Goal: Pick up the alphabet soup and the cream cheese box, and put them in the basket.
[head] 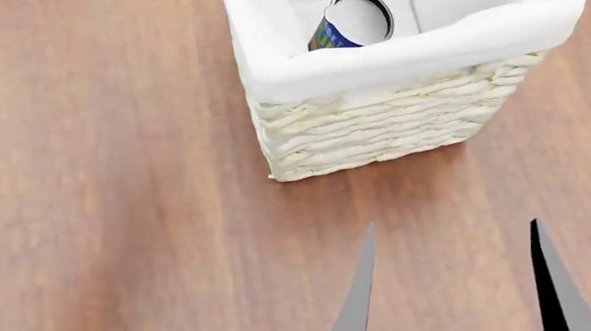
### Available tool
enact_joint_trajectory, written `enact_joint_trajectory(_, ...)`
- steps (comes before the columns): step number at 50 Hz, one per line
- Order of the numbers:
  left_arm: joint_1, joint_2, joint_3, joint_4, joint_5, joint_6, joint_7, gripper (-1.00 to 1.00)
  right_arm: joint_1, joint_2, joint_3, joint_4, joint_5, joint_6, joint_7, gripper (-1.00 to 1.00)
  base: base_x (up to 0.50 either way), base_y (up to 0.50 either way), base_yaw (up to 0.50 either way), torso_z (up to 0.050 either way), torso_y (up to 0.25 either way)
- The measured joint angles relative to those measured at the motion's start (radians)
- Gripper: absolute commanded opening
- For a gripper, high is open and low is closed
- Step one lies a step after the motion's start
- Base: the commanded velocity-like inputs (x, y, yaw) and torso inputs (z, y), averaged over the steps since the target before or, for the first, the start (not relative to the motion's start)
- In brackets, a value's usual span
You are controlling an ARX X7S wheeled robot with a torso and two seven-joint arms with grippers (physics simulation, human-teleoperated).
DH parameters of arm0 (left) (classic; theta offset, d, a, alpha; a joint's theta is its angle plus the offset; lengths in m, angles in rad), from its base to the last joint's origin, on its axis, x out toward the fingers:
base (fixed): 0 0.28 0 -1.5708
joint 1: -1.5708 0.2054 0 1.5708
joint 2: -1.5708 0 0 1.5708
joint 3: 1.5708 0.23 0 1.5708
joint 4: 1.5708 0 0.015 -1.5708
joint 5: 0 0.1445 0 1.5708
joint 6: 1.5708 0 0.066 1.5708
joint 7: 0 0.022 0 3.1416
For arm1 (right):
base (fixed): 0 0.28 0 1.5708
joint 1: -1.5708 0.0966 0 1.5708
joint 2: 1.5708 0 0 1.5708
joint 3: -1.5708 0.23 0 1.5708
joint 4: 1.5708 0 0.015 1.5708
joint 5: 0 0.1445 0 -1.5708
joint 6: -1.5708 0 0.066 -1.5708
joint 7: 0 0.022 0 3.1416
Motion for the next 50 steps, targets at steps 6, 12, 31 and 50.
enact_joint_trajectory(6,-0.117,0.028,0.041,-0.065,-0.033,-0.084,0.108,-1.00,0.000,0.002,0.003,-0.005,0.001,0.003,0.001,1.00,0.00,0.00,0.00,0.000,0.000)
enact_joint_trajectory(12,-0.234,0.077,0.065,-0.173,-0.130,-0.191,0.291,-1.00,0.003,0.003,0.006,-0.013,0.003,0.013,0.002,1.00,0.00,0.00,0.00,0.000,0.000)
enact_joint_trajectory(31,-0.431,0.162,0.148,-0.454,-0.275,-0.360,0.724,-1.00,-0.005,0.002,0.010,-0.006,0.003,0.011,0.001,1.00,0.00,0.00,0.00,0.000,0.000)
enact_joint_trajectory(50,-0.433,0.182,0.269,-0.552,-0.264,-0.403,0.910,-1.00,-0.010,-0.001,0.015,0.000,0.008,0.009,-0.002,1.00,0.00,0.00,0.00,0.000,0.001)
